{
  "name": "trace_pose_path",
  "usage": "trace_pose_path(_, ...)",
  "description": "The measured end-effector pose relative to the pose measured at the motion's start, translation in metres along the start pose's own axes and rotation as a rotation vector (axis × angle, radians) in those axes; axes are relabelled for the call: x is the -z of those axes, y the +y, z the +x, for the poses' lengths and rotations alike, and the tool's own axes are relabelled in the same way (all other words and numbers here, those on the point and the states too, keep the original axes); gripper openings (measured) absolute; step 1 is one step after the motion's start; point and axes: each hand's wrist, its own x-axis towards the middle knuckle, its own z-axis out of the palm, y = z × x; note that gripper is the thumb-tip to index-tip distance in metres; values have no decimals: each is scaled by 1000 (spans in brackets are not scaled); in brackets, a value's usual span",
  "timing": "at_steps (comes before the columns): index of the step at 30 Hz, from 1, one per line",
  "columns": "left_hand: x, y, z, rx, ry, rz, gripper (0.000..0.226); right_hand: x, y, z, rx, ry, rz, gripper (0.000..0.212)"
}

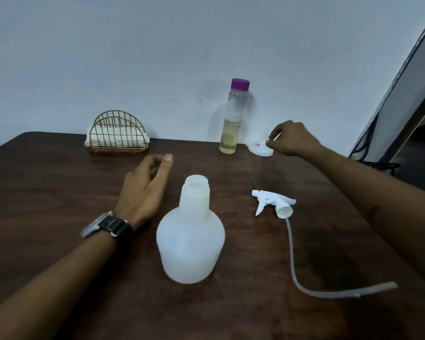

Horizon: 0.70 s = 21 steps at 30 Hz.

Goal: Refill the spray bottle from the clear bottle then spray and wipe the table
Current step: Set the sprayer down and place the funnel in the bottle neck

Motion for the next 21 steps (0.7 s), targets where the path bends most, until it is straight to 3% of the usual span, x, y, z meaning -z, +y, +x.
trace_pose_path(3, -10, -8, 7, -30, -27, 32, 35, -21, 9, 25, 52, -46, -65, 48)
trace_pose_path(6, -16, -15, 13, -78, -33, 70, 37, -43, 17, 46, 38, -46, -134, 63)
trace_pose_path(11, -20, -24, 16, -108, -89, 170, 50, -58, 24, 77, 88, -7, -136, 51)
trace_pose_path(21, -18, -24, 15, -119, -50, 220, 53, -45, 14, 65, 136, 57, -56, 32)
